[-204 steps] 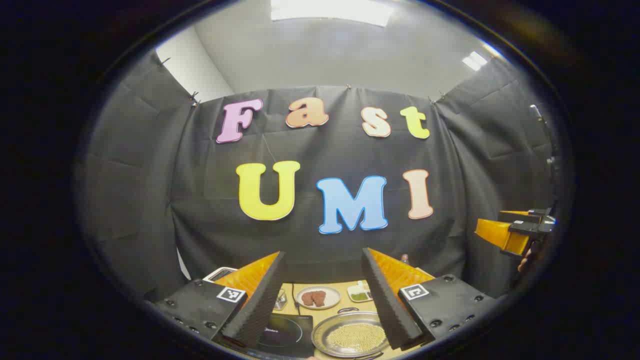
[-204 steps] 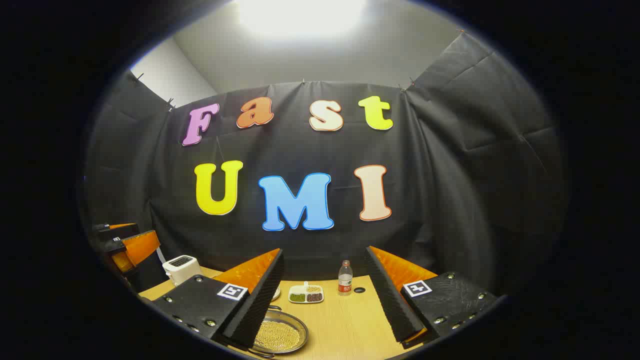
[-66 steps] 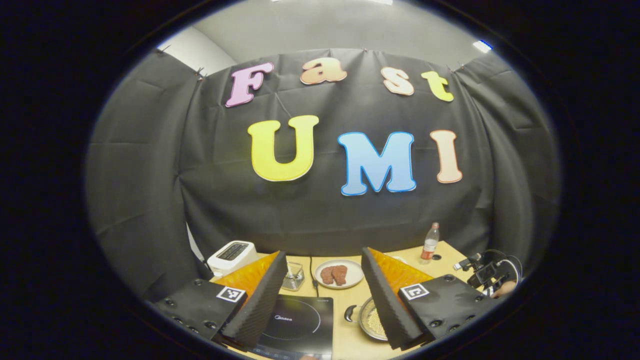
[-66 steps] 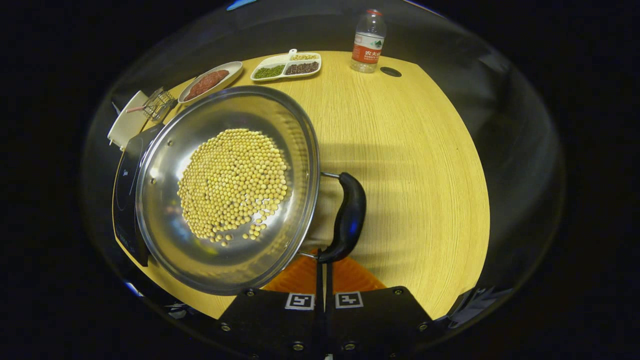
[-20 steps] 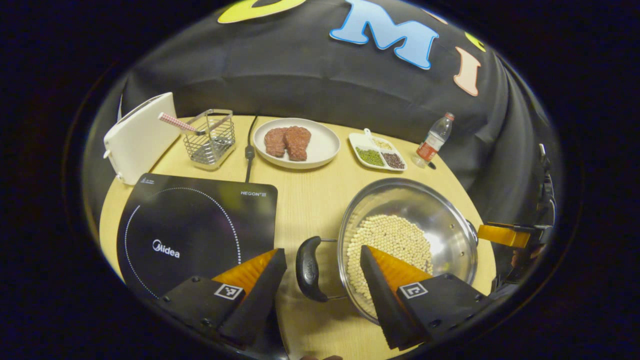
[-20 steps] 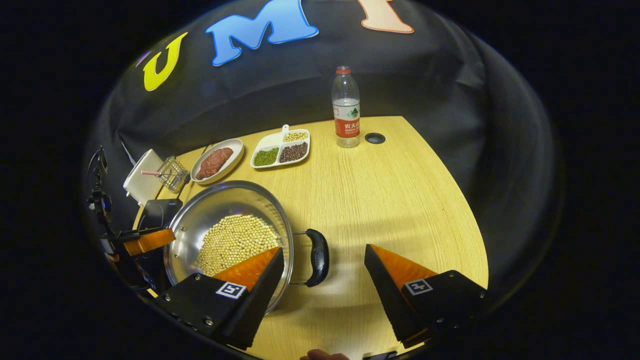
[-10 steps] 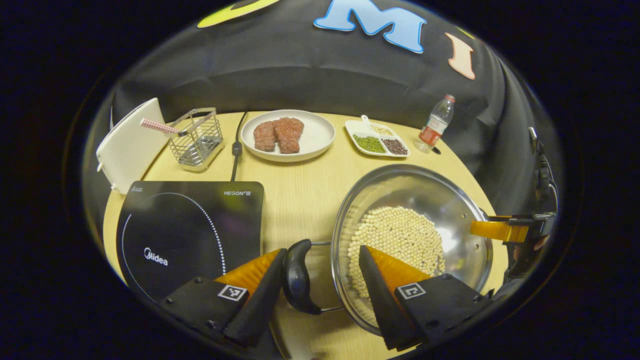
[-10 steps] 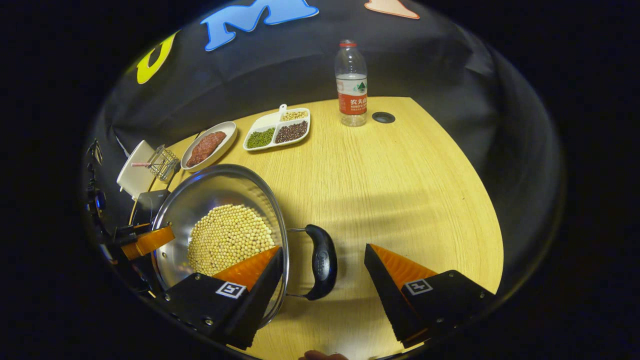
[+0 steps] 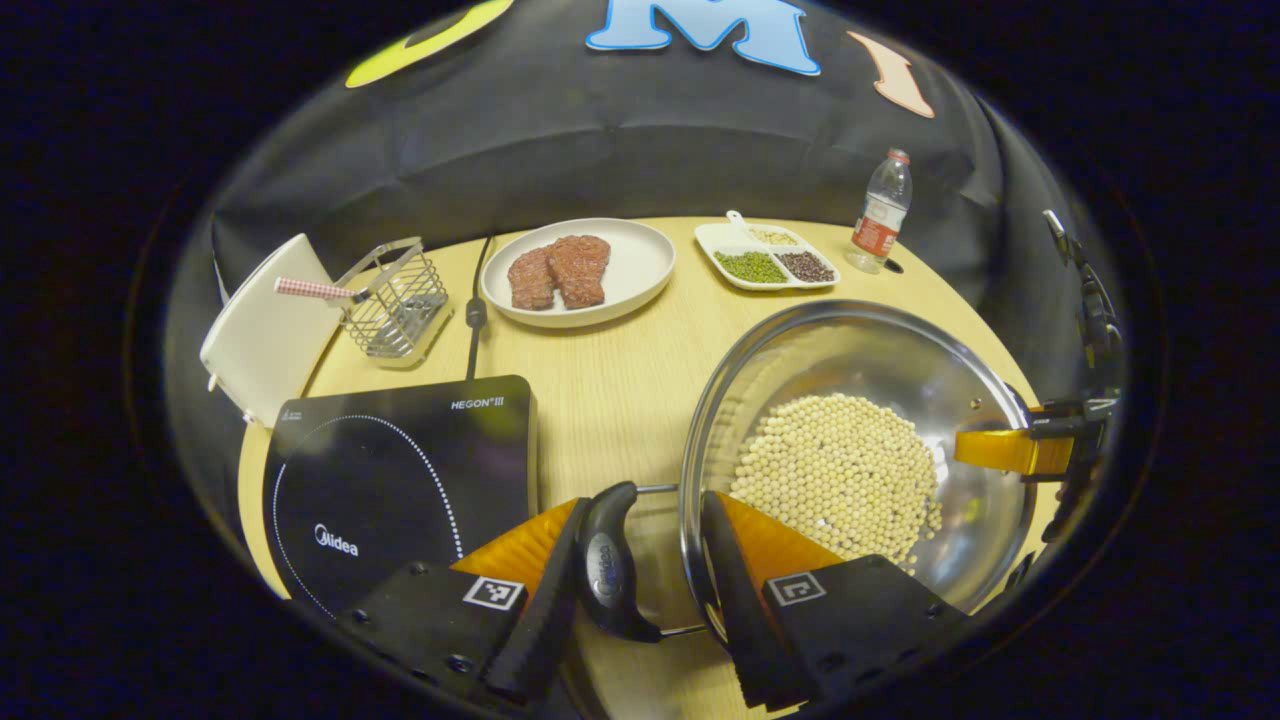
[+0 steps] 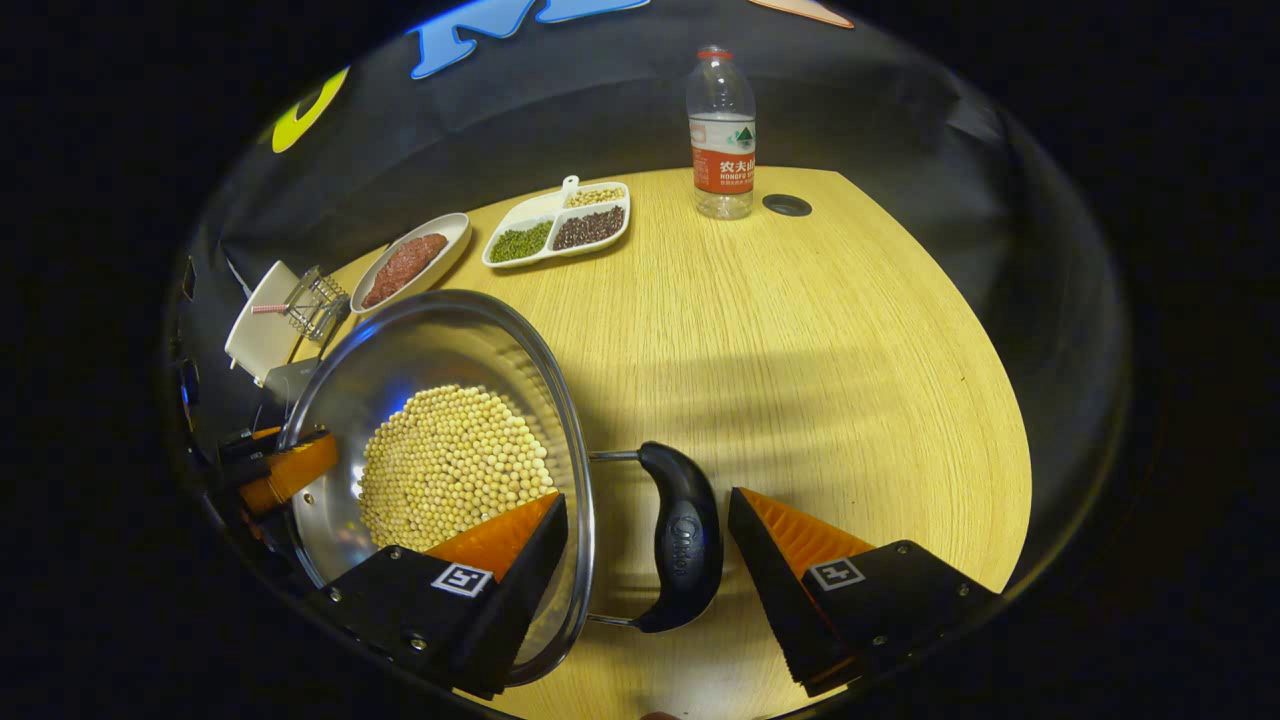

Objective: First push the handle of the pot to place it horizontally, then grasp the pot with both hands and set it on the induction cooktop.

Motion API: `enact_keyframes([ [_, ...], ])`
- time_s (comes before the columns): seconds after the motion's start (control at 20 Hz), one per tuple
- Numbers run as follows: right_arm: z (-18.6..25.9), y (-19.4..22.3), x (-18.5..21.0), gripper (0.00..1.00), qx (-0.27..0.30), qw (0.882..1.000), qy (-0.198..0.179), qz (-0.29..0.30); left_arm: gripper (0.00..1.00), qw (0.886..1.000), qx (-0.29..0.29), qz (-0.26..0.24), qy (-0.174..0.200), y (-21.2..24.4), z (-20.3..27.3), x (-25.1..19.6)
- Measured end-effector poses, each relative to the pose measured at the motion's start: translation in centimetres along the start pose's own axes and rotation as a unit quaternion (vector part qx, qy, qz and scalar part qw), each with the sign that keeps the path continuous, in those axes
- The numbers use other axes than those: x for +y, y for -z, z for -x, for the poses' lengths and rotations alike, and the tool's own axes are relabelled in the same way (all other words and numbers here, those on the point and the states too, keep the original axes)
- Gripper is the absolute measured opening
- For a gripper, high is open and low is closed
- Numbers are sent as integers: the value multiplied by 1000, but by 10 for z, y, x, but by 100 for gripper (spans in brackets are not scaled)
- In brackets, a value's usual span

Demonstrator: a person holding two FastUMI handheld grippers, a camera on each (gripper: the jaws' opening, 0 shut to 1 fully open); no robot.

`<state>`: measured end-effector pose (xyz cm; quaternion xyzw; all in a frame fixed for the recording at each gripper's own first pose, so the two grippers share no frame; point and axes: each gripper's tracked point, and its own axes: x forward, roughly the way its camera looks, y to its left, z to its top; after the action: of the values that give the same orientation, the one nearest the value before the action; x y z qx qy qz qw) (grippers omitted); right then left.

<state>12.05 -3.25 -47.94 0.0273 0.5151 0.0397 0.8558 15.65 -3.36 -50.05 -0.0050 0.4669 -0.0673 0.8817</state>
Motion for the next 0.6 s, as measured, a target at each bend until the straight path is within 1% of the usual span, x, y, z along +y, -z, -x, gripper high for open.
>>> enact_keyframes([
  [0.05, 1, -1, 2, 97, -4, 1000, 1, -3, 70, 1000, 3, 1, 3, 0, 0, 0],
  [0.1, 0, -2, 3, 92, -3, 1000, -4, -5, 74, 1000, 7, 0, 5, 1, 1, -1],
  [0.15, -1, -1, 5, 91, 0, 1000, -5, -9, 74, 1000, 13, 0, 6, 2, 1, -1],
  [0.2, -3, -2, 4, 81, 0, 1000, -3, -7, 74, 1000, 17, 0, 8, 4, 1, -1],
  [0.3, -3, -3, 5, 81, 2, 1000, -5, 0, 74, 1000, 27, 6, 13, 7, 1, -3],
  [0.35, -2, -2, 6, 80, 0, 1000, -8, -6, 70, 999, 33, 9, 13, 8, 2, -4],
  [0.4, -3, -2, 7, 69, 2, 1000, -9, -8, 74, 999, 38, 7, 14, 9, 0, -4],
  [0.45, -3, -2, 5, 74, 0, 1000, -11, -12, 74, 999, 48, 6, 13, 11, 0, -4],
  [0.5, -3, -5, 4, 71, -1, 1000, -16, -21, 74, 998, 57, 7, 13, 12, 0, -4],
  [0.55, 0, -4, 4, 71, -2, 999, -21, -32, 74, 998, 64, 10, 13, 13, 0, -4],
  [0.6, -5, -1, 7, 65, 2, 999, -30, -37, 74, 997, 68, 19, 17, 13, -1, -6],
])
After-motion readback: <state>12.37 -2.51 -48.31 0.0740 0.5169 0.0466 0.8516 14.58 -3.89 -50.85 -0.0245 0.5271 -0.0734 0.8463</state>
